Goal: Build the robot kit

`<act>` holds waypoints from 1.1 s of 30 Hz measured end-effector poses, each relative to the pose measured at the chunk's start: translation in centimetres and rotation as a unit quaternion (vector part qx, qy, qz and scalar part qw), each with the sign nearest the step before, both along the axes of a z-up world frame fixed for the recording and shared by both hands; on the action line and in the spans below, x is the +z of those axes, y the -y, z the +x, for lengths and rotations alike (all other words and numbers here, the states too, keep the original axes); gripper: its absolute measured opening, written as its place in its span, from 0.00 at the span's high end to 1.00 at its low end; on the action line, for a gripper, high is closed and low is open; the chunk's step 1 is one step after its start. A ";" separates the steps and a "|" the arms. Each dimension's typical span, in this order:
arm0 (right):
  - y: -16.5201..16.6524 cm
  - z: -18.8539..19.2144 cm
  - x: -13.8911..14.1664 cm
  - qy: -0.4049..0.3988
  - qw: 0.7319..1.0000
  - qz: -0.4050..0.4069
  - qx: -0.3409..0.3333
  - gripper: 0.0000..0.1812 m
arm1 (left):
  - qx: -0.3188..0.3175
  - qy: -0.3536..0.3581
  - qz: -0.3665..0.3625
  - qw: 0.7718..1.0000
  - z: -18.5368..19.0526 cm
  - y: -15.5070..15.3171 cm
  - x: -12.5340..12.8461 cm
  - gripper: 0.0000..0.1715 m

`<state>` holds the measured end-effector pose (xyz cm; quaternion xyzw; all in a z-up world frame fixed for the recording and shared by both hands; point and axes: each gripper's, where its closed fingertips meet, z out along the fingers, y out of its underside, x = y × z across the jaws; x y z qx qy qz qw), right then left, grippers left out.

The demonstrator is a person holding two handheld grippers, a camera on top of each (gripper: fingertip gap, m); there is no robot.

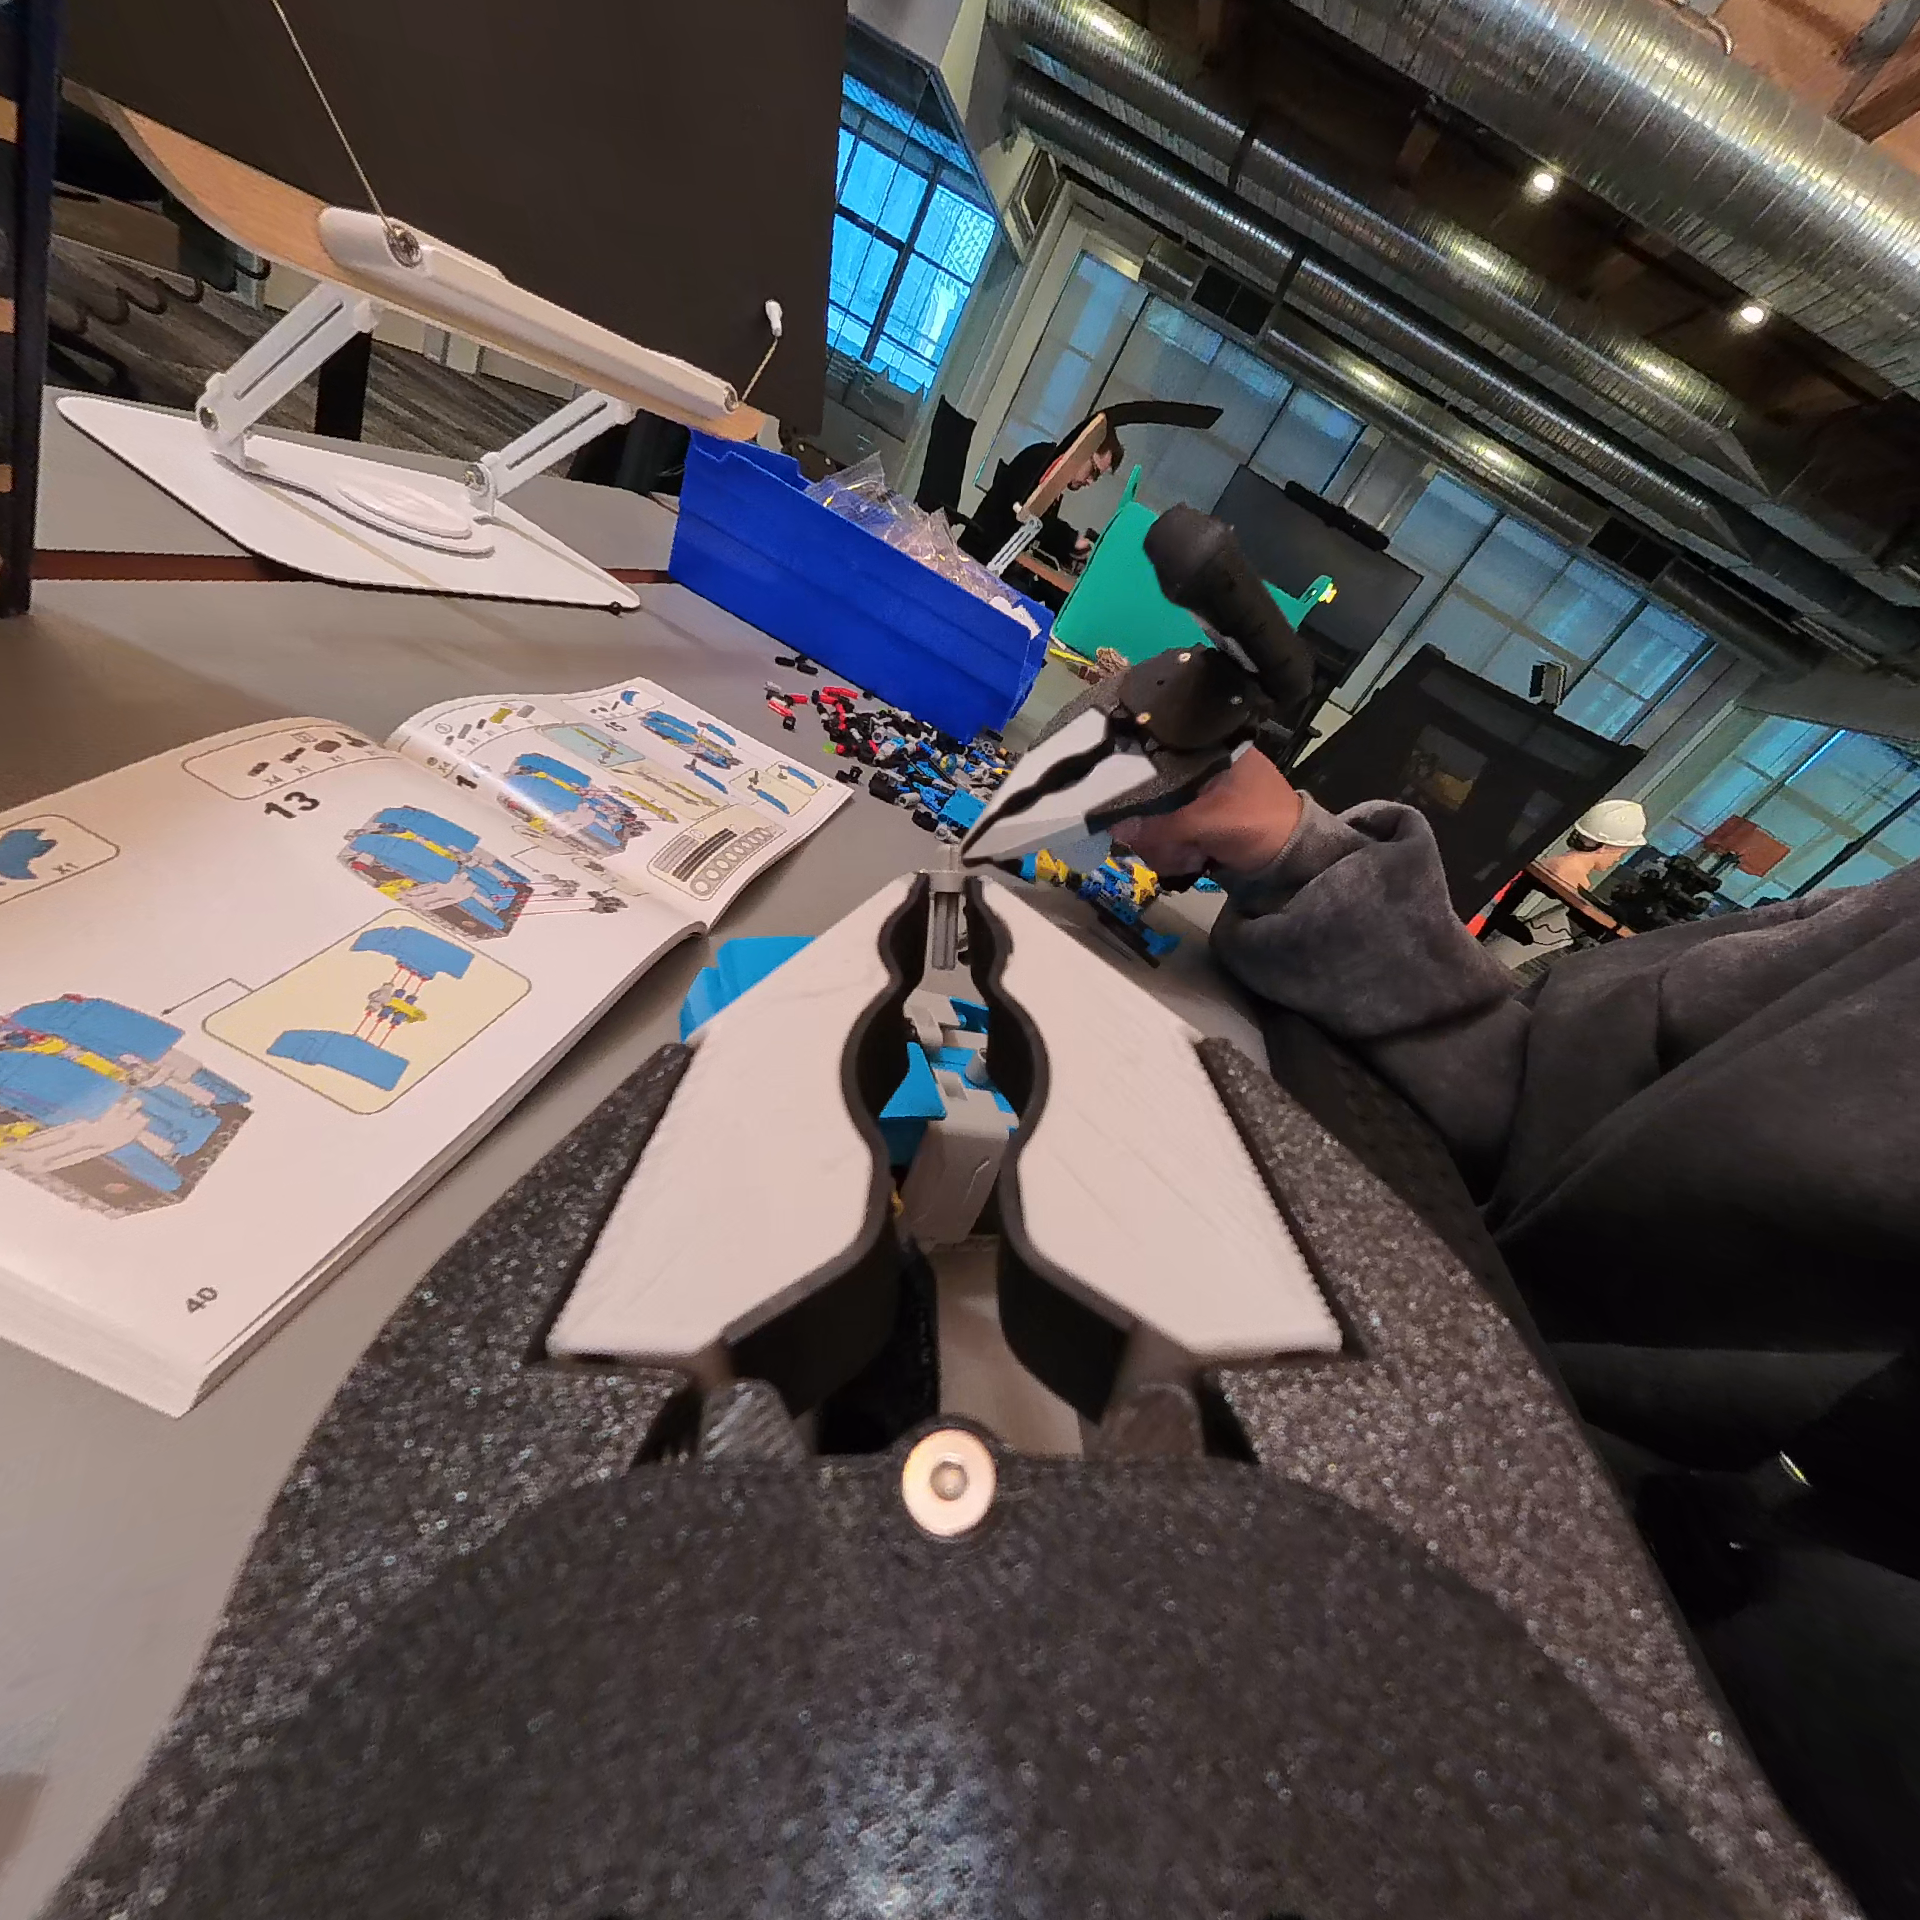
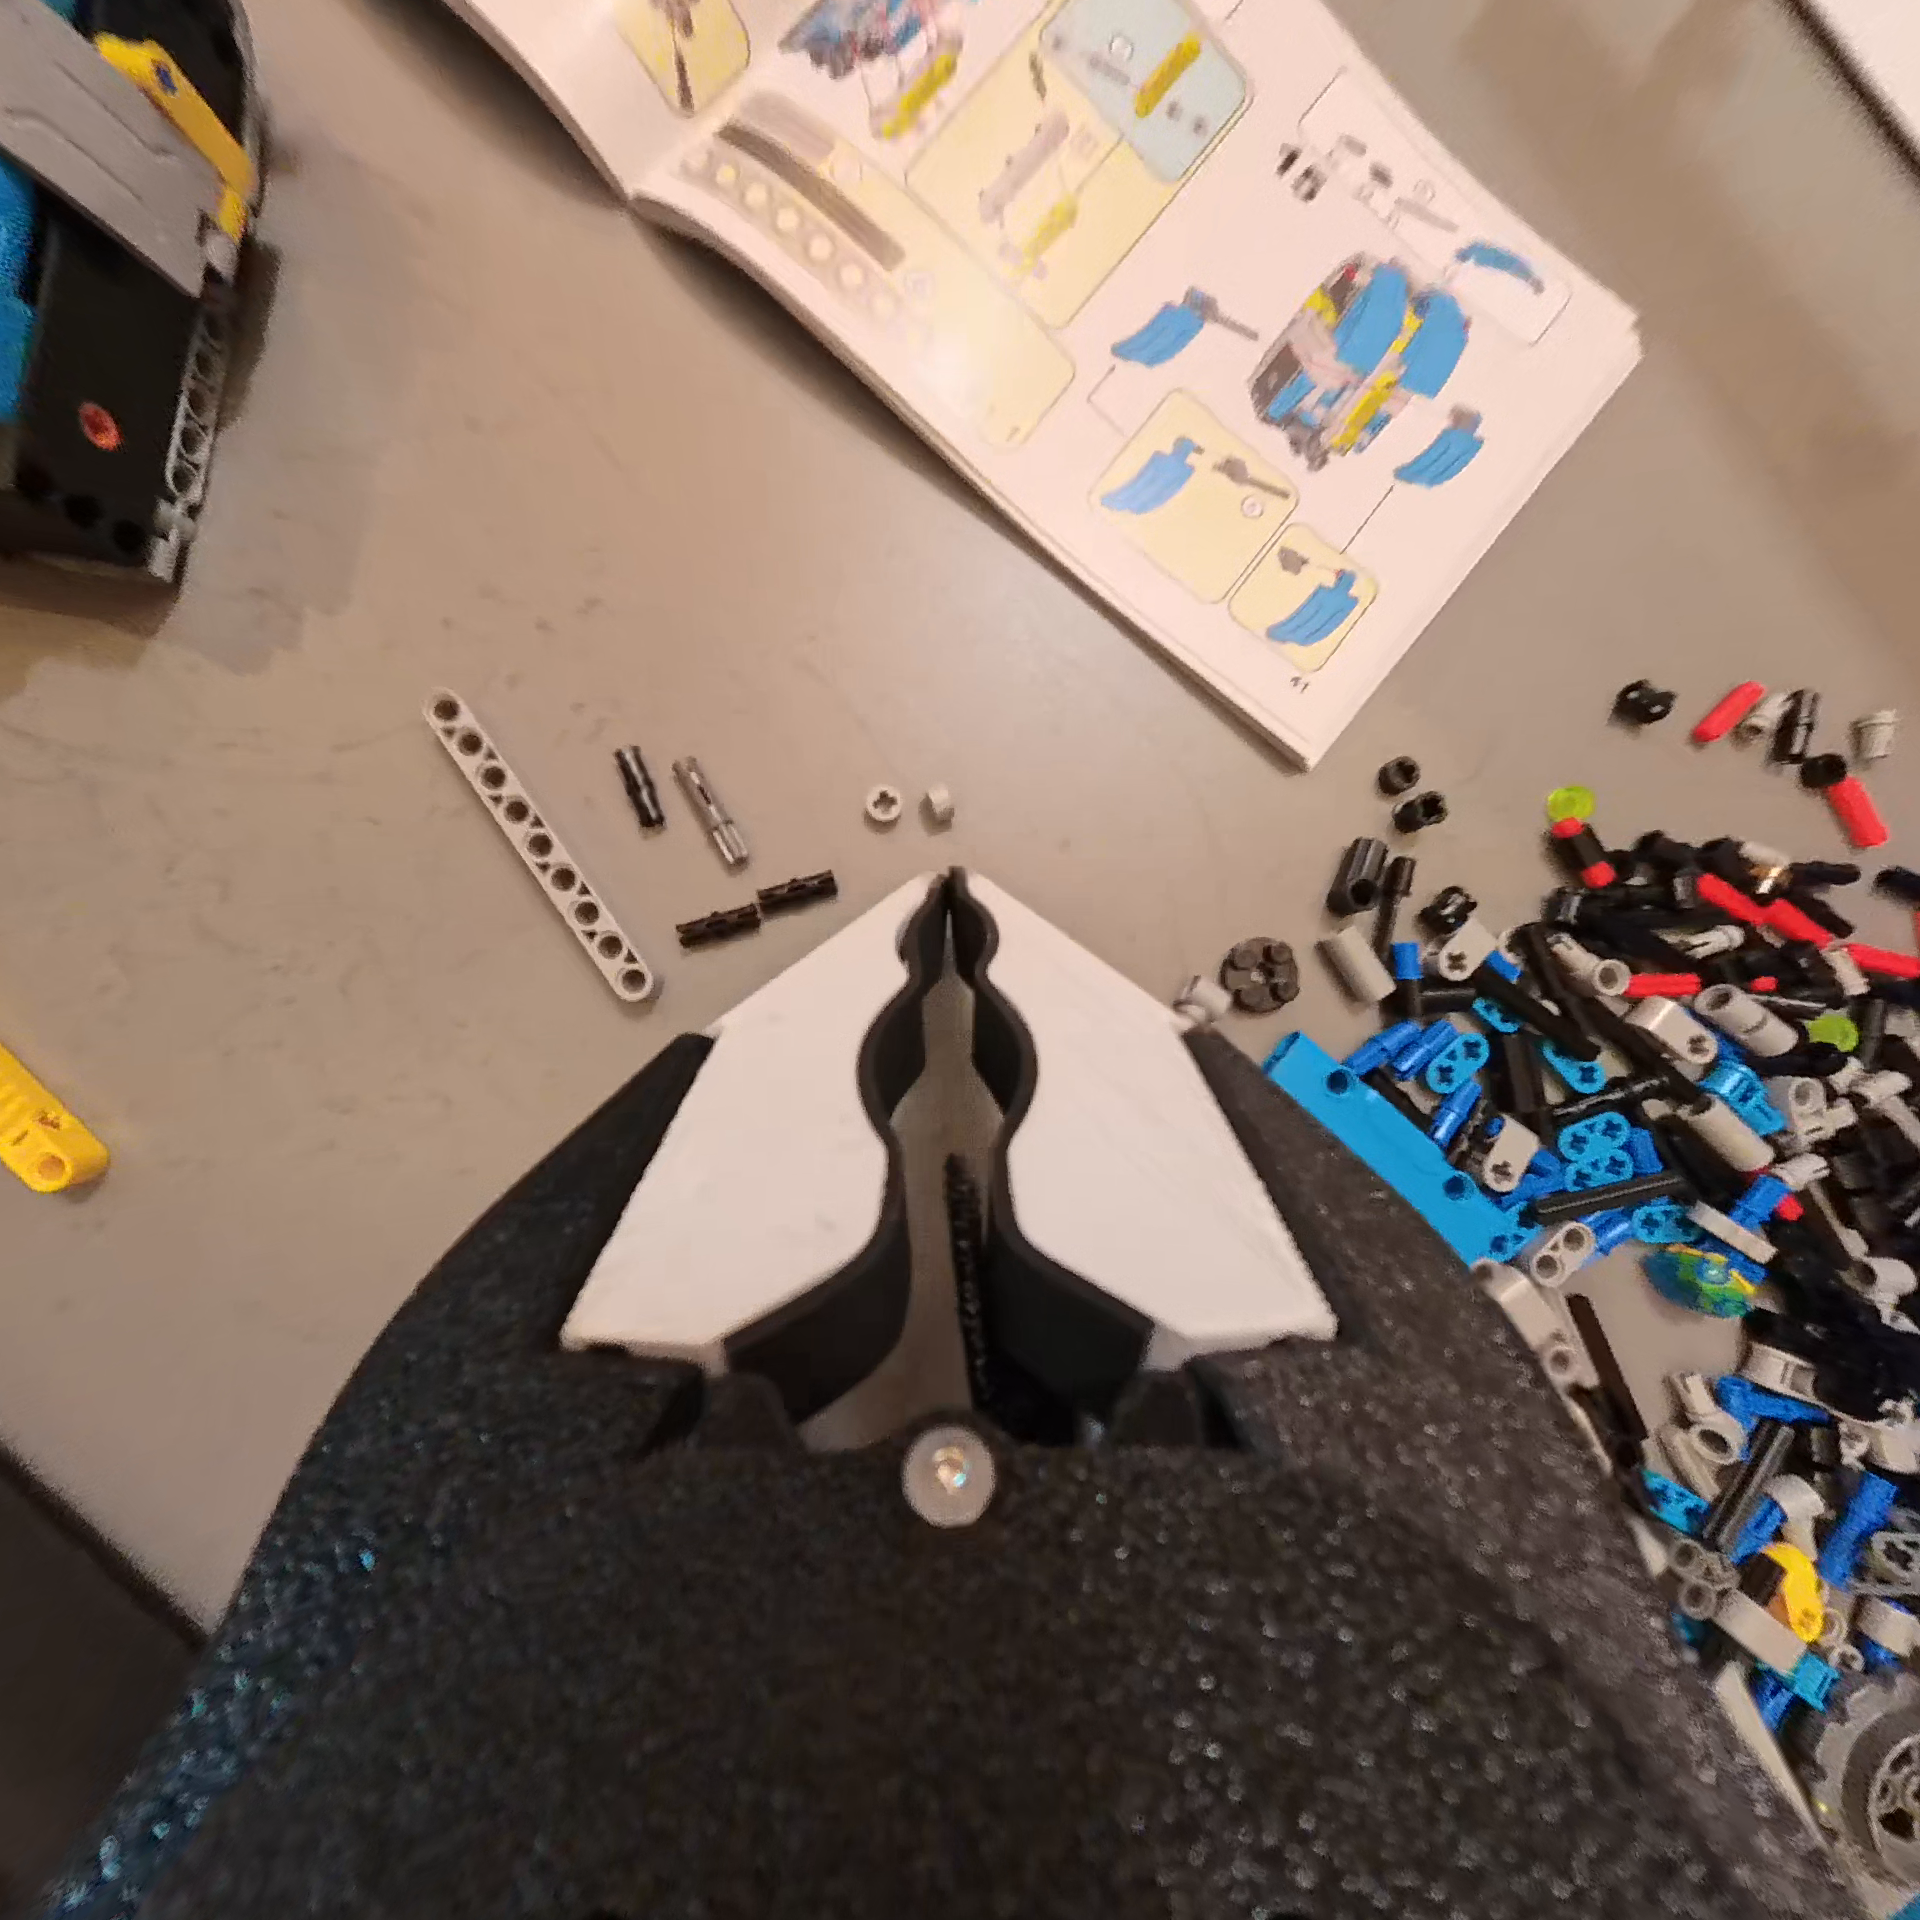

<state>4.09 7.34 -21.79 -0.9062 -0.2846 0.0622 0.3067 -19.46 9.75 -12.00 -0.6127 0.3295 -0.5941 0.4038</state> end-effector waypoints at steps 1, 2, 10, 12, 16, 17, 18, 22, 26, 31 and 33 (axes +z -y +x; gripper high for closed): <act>-0.1 0.1 0.3 -0.007 1.000 0.006 -0.004 1.00 | 0.000 0.000 0.000 1.000 0.0 0.0 0.0 0.96; -0.2 0.2 0.6 -0.012 1.000 0.010 -0.008 1.00 | 0.000 0.000 0.000 1.000 0.0 0.0 0.0 0.96; 0.6 1.3 -0.3 -0.019 0.999 -0.019 -0.017 0.96 | 0.000 0.000 0.000 1.000 0.0 0.0 0.0 0.96; 0.5 1.1 -0.2 -0.021 0.999 -0.016 -0.019 0.96 | 0.000 0.000 0.000 1.000 0.0 0.0 0.0 0.96; 0.8 0.6 -0.5 -0.025 0.999 -0.025 -0.008 0.98 | -0.001 -0.001 0.000 1.000 0.0 0.0 0.0 0.96; 0.8 0.5 -0.4 -0.026 0.999 -0.024 -0.005 0.98 | -0.001 -0.001 0.000 1.000 0.0 0.0 0.0 0.96; 0.7 0.6 -0.3 -0.022 1.000 -0.018 -0.006 0.98 | -0.001 -0.001 0.000 1.000 0.0 0.0 0.0 0.96; 0.5 1.1 0.1 -0.027 0.999 -0.012 -0.017 0.98 | -0.001 0.000 0.000 1.000 0.0 0.0 0.0 0.96; 0.5 1.3 -0.6 -0.012 0.999 -0.023 -0.021 0.98 | -0.001 -0.001 0.000 1.000 0.0 0.0 0.0 0.96; 0.7 0.6 -0.5 -0.014 1.000 -0.023 -0.004 0.96 | -0.001 -0.001 0.000 1.000 0.0 0.1 0.0 0.96; 0.7 0.9 -0.4 -0.012 1.000 -0.020 -0.010 0.96 | -0.001 -0.001 0.000 1.000 0.0 0.1 0.0 0.96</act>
